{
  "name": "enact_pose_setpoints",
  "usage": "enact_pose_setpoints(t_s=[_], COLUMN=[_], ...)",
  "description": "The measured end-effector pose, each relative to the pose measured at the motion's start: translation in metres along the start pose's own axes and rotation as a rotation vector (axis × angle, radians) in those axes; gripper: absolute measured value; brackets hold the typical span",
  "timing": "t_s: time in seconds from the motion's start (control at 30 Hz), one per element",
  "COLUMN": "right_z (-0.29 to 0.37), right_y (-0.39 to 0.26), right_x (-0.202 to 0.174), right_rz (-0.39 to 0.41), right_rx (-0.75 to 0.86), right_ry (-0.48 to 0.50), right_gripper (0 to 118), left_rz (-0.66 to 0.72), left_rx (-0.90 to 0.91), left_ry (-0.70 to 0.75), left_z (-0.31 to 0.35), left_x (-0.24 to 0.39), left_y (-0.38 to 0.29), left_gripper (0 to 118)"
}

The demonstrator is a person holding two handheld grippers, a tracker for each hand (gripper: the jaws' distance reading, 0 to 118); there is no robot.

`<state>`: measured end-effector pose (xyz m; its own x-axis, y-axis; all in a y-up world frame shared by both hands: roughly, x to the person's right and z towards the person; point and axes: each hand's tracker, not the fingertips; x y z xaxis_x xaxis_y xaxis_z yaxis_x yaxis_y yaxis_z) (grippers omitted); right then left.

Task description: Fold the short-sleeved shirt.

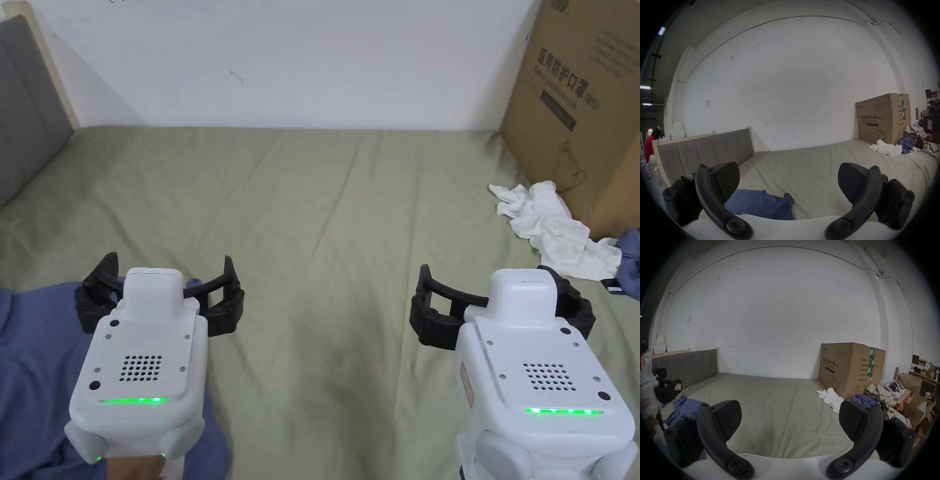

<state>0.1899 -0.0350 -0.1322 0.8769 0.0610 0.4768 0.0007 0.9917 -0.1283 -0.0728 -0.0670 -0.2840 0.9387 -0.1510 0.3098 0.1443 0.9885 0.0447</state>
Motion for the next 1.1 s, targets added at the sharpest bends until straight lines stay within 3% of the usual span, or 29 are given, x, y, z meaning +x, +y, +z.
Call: enact_pose_setpoints(t_s=[1.1], right_z=[0.0018], right_y=[0.0071], right_x=[-0.0028], right_rz=[-0.016], right_rx=[-0.028], right_ry=[0.018], right_gripper=[118], left_rz=[0.055], left_rx=[-0.007], left_ry=[-0.008], left_z=[0.0043], left_x=[-0.006], left_y=[0.0083], left_gripper=[118])
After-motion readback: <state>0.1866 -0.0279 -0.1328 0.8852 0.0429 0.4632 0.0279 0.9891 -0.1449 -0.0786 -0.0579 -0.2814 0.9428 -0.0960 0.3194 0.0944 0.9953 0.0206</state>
